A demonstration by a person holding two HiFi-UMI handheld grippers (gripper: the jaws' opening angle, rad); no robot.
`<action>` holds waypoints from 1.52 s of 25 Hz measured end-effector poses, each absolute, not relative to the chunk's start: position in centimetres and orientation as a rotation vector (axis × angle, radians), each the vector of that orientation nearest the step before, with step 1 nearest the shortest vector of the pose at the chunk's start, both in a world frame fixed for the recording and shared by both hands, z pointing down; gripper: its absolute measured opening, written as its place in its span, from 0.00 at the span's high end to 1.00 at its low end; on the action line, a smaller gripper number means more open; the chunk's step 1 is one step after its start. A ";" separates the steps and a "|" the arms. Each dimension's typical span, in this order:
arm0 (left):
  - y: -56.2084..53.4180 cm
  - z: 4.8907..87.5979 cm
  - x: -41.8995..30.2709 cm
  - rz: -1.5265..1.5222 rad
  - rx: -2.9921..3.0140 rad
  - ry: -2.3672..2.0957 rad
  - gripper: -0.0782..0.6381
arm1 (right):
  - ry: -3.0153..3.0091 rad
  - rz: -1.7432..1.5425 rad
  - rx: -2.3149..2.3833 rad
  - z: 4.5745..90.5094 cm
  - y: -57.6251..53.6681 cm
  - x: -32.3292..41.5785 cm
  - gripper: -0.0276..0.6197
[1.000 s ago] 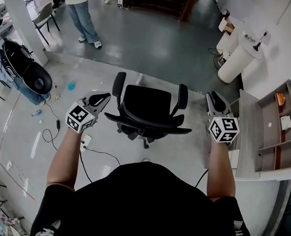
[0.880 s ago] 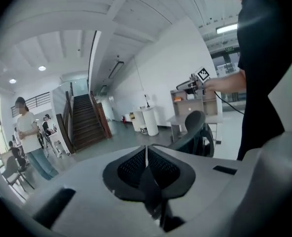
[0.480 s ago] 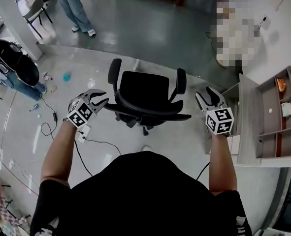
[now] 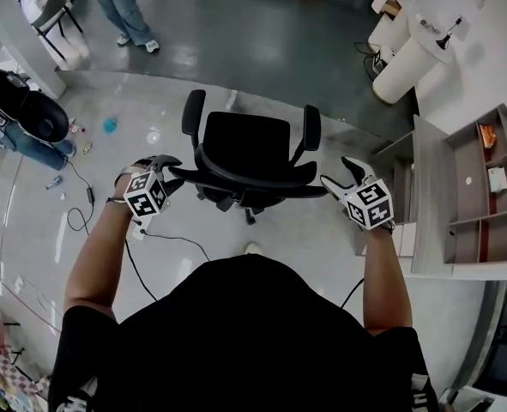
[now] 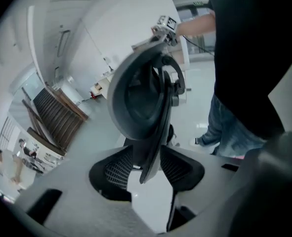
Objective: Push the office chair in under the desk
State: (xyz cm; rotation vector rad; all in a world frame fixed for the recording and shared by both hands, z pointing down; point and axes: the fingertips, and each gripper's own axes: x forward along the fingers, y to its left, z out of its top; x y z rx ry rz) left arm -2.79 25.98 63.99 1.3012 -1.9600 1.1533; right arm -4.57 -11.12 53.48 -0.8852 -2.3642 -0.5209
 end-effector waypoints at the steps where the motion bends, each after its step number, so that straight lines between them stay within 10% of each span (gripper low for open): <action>1: 26.0 64.8 -2.6 1.204 1.302 -1.914 0.63 | -2.329 -0.521 -0.908 54.4 -11.0 -4.1 0.47; 38: 24.8 77.6 -5.2 1.459 1.215 -1.404 0.48 | -1.570 -1.176 -1.187 74.4 -9.6 -2.3 0.41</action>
